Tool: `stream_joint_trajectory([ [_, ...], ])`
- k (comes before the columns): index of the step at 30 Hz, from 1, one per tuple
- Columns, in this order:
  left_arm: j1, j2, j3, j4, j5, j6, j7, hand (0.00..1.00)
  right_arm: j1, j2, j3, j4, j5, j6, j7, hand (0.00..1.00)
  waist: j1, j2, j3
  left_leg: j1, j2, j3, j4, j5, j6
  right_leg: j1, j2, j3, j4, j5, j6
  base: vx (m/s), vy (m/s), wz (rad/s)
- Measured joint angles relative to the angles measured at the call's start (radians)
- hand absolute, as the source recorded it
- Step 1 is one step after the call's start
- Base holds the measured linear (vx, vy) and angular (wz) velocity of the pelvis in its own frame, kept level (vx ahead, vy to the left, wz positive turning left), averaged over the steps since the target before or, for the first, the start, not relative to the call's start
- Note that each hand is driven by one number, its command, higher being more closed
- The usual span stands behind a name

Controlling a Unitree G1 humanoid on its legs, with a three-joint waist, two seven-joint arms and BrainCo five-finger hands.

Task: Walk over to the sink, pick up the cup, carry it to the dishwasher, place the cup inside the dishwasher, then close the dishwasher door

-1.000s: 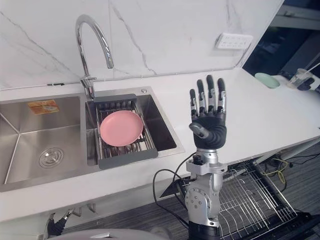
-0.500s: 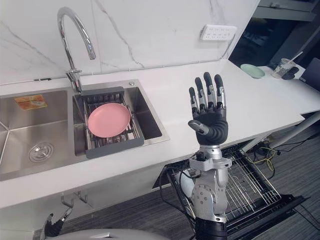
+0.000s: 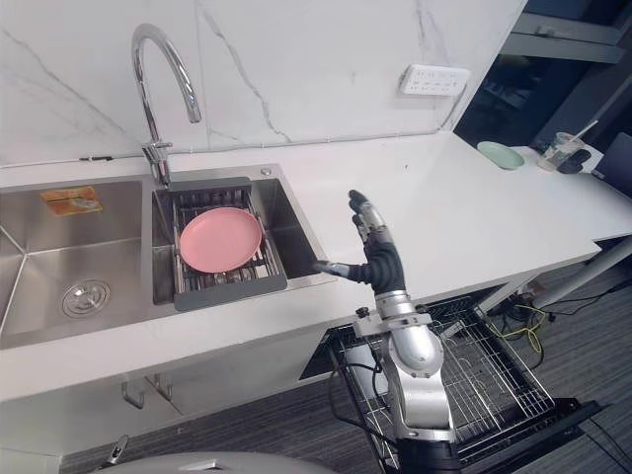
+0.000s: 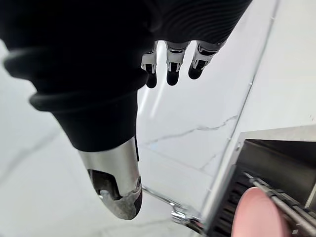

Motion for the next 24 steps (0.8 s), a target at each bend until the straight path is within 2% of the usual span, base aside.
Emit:
stream_joint_trajectory([
  [1,-0.001,0.000,0.000,0.000,0.000,0.001,0.000,0.00,-0.027,-0.030,0.020,0.000,-0.097,0.000,-0.014,0.00,0.000,0.001,0.001,-0.004,0.001,-0.002,0.000,0.002,-0.002,-0.002,0.001,-0.003,-0.001,0.001,0.000,0.00,0.000,0.00],
  [4,-0.002,0.000,-0.001,0.000,0.001,0.003,0.000,0.00,-0.093,-0.090,0.050,0.000,-0.246,-0.001,-0.018,0.00,-0.001,0.001,-0.003,-0.009,0.003,-0.009,0.000,0.005,-0.006,-0.002,0.003,-0.012,-0.003,0.001,-0.001,0.00,-0.026,0.12],
  [5,-0.009,0.000,-0.001,0.000,0.003,0.012,0.000,0.00,-0.140,-0.123,0.072,0.002,-0.344,-0.002,-0.012,0.00,0.001,0.002,-0.004,-0.015,0.004,-0.024,0.000,0.010,-0.007,0.000,0.003,-0.026,-0.005,0.002,-0.001,0.01,-0.036,0.21],
  [10,-0.014,0.000,-0.001,0.000,0.009,0.034,-0.002,0.00,-0.237,-0.165,0.143,0.072,-0.496,-0.007,0.029,0.00,0.017,0.004,-0.019,-0.026,0.008,-0.044,0.000,0.023,-0.006,0.000,0.008,-0.042,-0.006,0.004,-0.005,0.00,-0.030,0.15],
  [12,-0.014,0.000,0.000,0.000,0.024,0.044,-0.002,0.00,-0.271,-0.178,0.182,0.126,-0.562,-0.007,0.036,0.00,0.019,0.009,-0.029,-0.031,0.012,-0.059,-0.001,0.030,-0.008,0.001,0.016,-0.065,-0.008,0.014,-0.018,-0.02,-0.037,0.26],
  [15,-0.015,0.011,0.001,0.004,0.042,0.056,-0.007,0.00,-0.323,-0.180,0.237,0.204,-0.613,-0.012,0.037,0.00,0.032,0.009,-0.030,-0.031,0.011,-0.064,-0.001,0.033,-0.011,0.018,0.017,-0.089,-0.024,0.014,-0.016,-0.06,-0.031,0.09],
  [20,-0.029,0.011,0.003,0.004,0.045,0.064,-0.012,0.00,-0.380,-0.201,0.297,0.351,-0.665,-0.032,0.035,0.00,0.036,0.013,-0.026,-0.054,0.011,-0.074,-0.001,0.034,-0.014,0.027,0.013,-0.142,-0.042,0.008,-0.009,-0.08,-0.026,0.30],
  [24,-0.029,0.011,0.007,-0.004,0.045,0.064,-0.021,0.00,-0.428,-0.237,0.329,0.502,-0.732,-0.042,0.023,0.00,0.061,0.017,-0.020,-0.064,0.012,-0.056,-0.001,0.034,-0.013,0.029,0.007,-0.171,-0.045,0.003,-0.003,-0.01,-0.002,0.24],
])
